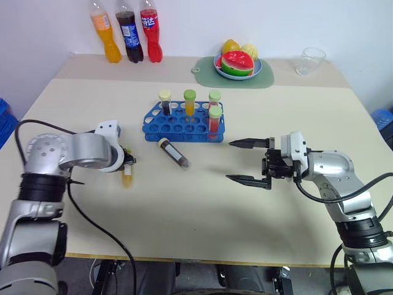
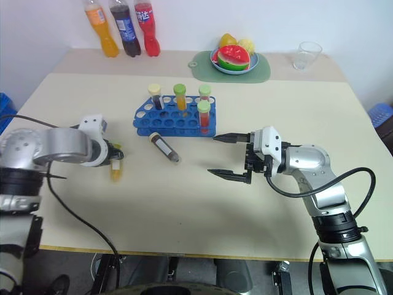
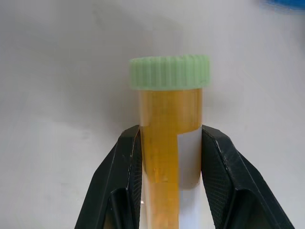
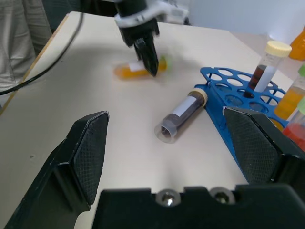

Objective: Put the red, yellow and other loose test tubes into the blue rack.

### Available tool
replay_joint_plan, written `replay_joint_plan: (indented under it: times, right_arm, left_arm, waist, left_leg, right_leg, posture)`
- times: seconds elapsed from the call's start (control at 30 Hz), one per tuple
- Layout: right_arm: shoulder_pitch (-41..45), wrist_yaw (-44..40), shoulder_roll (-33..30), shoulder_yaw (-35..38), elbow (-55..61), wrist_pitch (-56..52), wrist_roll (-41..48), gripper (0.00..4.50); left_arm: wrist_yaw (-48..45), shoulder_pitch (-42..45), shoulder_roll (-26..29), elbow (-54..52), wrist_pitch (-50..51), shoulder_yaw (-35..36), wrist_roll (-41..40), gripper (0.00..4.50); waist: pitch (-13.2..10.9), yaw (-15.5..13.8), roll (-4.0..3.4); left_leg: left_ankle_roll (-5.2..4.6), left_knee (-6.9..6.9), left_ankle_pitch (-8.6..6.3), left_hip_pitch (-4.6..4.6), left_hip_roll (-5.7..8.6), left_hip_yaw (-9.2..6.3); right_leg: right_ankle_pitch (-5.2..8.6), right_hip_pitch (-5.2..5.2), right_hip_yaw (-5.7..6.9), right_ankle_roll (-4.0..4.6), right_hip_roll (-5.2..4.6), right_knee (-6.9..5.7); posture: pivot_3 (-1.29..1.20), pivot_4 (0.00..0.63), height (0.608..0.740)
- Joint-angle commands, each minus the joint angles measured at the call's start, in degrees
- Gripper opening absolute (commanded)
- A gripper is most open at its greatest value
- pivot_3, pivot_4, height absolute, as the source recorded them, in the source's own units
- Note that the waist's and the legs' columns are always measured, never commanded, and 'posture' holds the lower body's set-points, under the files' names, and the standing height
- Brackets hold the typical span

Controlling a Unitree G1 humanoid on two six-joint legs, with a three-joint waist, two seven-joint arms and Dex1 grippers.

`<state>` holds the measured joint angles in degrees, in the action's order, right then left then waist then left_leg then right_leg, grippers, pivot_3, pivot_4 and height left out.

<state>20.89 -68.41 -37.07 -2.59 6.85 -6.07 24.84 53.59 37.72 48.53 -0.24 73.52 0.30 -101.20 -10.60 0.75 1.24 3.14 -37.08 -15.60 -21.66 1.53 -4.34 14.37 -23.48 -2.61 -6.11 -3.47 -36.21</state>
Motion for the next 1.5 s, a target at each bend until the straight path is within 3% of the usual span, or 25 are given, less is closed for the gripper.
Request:
replay_joint_plan:
  times: [0.03,0.13,0.23,0.33,0.4,0.53,0.63,0.8,1.5]
  right_arm:
    - [2.07,-0.72,0.24,0.53,-0.17,0.84,0.46,4.24]
    - [3.6,-0.94,0.01,0.36,-0.69,0.26,0.44,4.24]
    - [4.32,-0.8,-0.72,0.88,-0.29,-0.74,0.76,4.24]
    - [4.17,-0.25,-1.81,1.72,0.83,-2.15,0.86,4.24]
    - [3.61,0.17,-2.84,2.5,1.94,-3.19,1.08,4.24]
    - [1.86,0.83,-5.41,4.58,4.6,-5.24,1.87,4.24]
    - [0.49,1.3,-7.29,6.34,6.22,-6.54,2.37,4.24]
    - [-1.23,1.85,-8.62,8.0,7.66,-7.52,2.79,4.24]
    - [-7.75,3.75,-8.54,11.42,7.67,-6.65,2.39,4.24]
  left_arm:
    - [-24.11,-1.83,3.32,-15.15,-9.69,4.82,17.06,1.75]
    - [-40.26,-3.8,3.63,-18.94,-20.06,3.27,30.74,1.75]
    - [-47.76,-4.43,0.57,-19.66,-31.91,-0.34,46.1,1.75]
    - [-51.51,-6.77,-5.99,-15.26,-51.66,-6.13,66.89,1.75]
    - [-55.12,-7.61,-10.49,-10.63,-61.07,-8.89,74.88,1.75]
    - [-59.92,-7.29,-20.23,-2.4,-69.85,-9.22,80.09,1.75]
    - [-63.56,-7.07,-26.56,0.2,-70.68,-8.04,78.74,1.75]
    - [-65.42,-5.89,-32.69,4.83,-72.23,-5.61,80.13,1.75]
    - [-72.93,-5.0,-41.34,13.69,-76.22,-4.04,87.35,1.75]
  waist:
    - [0.01,-0.23,-0.04]
    - [0.01,-0.14,-0.05]
    - [0.01,-0.14,-0.04]
    - [0.0,-0.16,-0.03]
    - [0.01,-0.28,-0.04]
    - [-0.01,-0.42,0.0]
    - [-0.02,-0.39,0.0]
    - [-0.01,-0.09,0.0]
    - [-0.01,-0.19,0.0]
  left_leg:
    - [0.0,0.01,0.0,-0.02,0.01,0.03]
    - [-0.01,0.05,0.0,0.05,0.01,0.11]
    - [-0.05,0.05,-0.02,0.06,-0.03,0.12]
    - [-0.34,0.04,-0.18,0.06,-0.04,0.13]
    - [-0.37,0.03,-0.2,0.03,-0.04,0.13]
    - [-0.59,-0.03,-0.32,-0.07,-0.02,0.13]
    - [-0.67,-0.09,-0.36,-0.18,-0.04,0.07]
    - [-0.69,-0.11,-0.37,-0.14,-0.04,0.0]
    - [-0.69,-0.14,-0.37,-0.02,-0.04,-0.03]
  right_leg:
    - [0.01,0.01,0.0,0.01,0.0,0.03]
    - [0.1,0.11,-0.01,0.17,-0.04,0.12]
    - [0.1,0.11,-0.01,0.18,0.0,0.12]
    - [0.05,0.11,-0.02,0.08,-0.02,0.14]
    - [0.01,0.11,-0.03,0.01,-0.04,0.18]
    - [0.0,0.07,-0.01,-0.01,-0.11,0.2]
    - [-0.01,0.01,0.01,-0.03,-0.12,0.2]
    - [-0.02,0.0,0.02,-0.05,-0.1,0.13]
    - [-0.03,0.08,0.02,-0.07,-0.04,0.08]
  posture:
    - [0.0,0.15,0.74]
    - [0.0,0.15,0.74]
    - [0.0,0.15,0.74]
    - [0.0,0.15,0.74]
    - [0.0,0.15,0.74]
    - [0.0,0.15,0.74]
    - [0.0,0.15,0.74]
    - [0.0,0.15,0.74]
    - [0.0,0.15,0.74]
